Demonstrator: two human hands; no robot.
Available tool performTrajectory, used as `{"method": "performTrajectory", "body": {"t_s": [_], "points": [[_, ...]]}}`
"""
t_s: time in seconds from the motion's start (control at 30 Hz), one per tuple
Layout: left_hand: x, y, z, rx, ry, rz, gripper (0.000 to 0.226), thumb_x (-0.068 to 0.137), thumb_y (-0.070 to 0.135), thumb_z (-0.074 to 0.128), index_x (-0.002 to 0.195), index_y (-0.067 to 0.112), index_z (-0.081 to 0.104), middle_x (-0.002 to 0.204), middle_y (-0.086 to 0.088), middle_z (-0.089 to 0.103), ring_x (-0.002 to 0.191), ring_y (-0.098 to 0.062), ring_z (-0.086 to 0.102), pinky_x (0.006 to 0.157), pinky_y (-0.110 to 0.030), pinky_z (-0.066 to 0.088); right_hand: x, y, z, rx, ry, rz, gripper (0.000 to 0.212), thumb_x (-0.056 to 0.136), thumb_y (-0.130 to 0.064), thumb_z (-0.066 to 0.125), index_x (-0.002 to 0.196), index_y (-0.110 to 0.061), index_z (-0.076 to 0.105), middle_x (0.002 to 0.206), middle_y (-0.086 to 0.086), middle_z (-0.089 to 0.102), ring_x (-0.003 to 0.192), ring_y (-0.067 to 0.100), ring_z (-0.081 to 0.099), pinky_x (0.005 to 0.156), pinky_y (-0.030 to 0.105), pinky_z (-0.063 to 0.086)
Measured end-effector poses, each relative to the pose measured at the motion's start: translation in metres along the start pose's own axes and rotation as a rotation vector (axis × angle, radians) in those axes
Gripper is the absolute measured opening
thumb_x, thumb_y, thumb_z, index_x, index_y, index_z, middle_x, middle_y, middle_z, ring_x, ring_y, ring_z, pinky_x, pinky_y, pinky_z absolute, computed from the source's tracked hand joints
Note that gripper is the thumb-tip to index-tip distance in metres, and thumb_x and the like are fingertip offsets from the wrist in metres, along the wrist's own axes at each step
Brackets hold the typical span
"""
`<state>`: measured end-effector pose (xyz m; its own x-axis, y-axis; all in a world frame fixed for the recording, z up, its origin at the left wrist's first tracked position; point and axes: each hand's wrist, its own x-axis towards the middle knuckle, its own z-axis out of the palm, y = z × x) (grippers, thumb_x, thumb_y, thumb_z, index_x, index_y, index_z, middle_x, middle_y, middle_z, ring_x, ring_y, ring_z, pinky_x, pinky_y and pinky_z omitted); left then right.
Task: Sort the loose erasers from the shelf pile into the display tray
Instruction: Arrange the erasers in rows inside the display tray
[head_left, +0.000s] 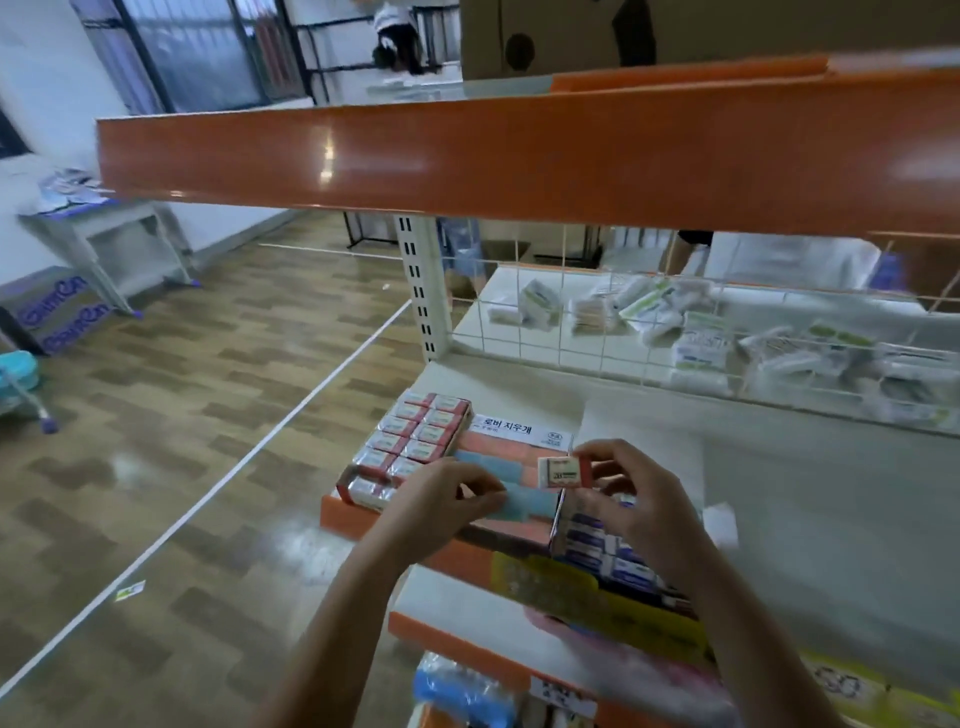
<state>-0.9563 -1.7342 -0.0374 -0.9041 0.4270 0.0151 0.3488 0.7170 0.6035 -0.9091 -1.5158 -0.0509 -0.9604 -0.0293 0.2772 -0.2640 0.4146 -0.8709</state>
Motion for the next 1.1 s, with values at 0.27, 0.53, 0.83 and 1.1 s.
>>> {"method": "performTrajectory", "body": {"t_s": [0.27, 0.53, 0.83, 1.1], "points": [[0.03, -0.011, -0.002, 0.082, -0.243, 0.187, 0.023, 0.087, 0.034, 0.063, 0.108, 0.025, 0.065, 0.1, 0.011, 0.064, 0.074, 0.001, 0.053, 0.058, -0.008, 0.04, 0.001, -0.021, 0.028, -0.071, 0.22, 0.113, 0.036, 0.08, -0.002, 0.069, 0.097, -0.032, 0.058, 0.098, -0.011, 0.066, 0.085, 0.0, 0.061, 0.069, 0.008, 0.047], [0.031, -0.014, 0.012, 0.172, -0.133, 0.361, 0.02, 0.091, 0.035, 0.055, 0.104, 0.022, 0.063, 0.109, 0.007, 0.061, 0.095, -0.008, 0.057, 0.079, -0.024, 0.05, -0.017, -0.04, 0.051, -0.137, 0.381, 0.218, 0.035, 0.081, -0.005, 0.069, 0.097, -0.034, 0.057, 0.096, -0.012, 0.065, 0.082, 0.0, 0.061, 0.069, 0.011, 0.049], [0.026, -0.02, 0.018, 0.156, -0.092, 0.393, 0.019, 0.092, 0.035, 0.053, 0.109, 0.025, 0.057, 0.115, 0.009, 0.056, 0.105, -0.007, 0.05, 0.08, -0.02, 0.047, -0.019, -0.048, 0.06, -0.206, 0.387, 0.232, 0.031, 0.083, -0.014, 0.068, 0.103, -0.035, 0.056, 0.1, -0.019, 0.062, 0.091, -0.004, 0.058, 0.072, 0.009, 0.048], [0.009, -0.054, -0.026, 0.13, 0.022, 0.245, 0.02, 0.09, 0.035, 0.056, 0.109, 0.03, 0.06, 0.117, 0.013, 0.054, 0.104, -0.004, 0.047, 0.083, -0.021, 0.044, 0.009, -0.051, 0.08, -0.17, 0.284, 0.15, 0.033, 0.083, -0.015, 0.069, 0.104, -0.037, 0.054, 0.103, -0.017, 0.06, 0.09, -0.008, 0.054, 0.069, 0.006, 0.045]]}}
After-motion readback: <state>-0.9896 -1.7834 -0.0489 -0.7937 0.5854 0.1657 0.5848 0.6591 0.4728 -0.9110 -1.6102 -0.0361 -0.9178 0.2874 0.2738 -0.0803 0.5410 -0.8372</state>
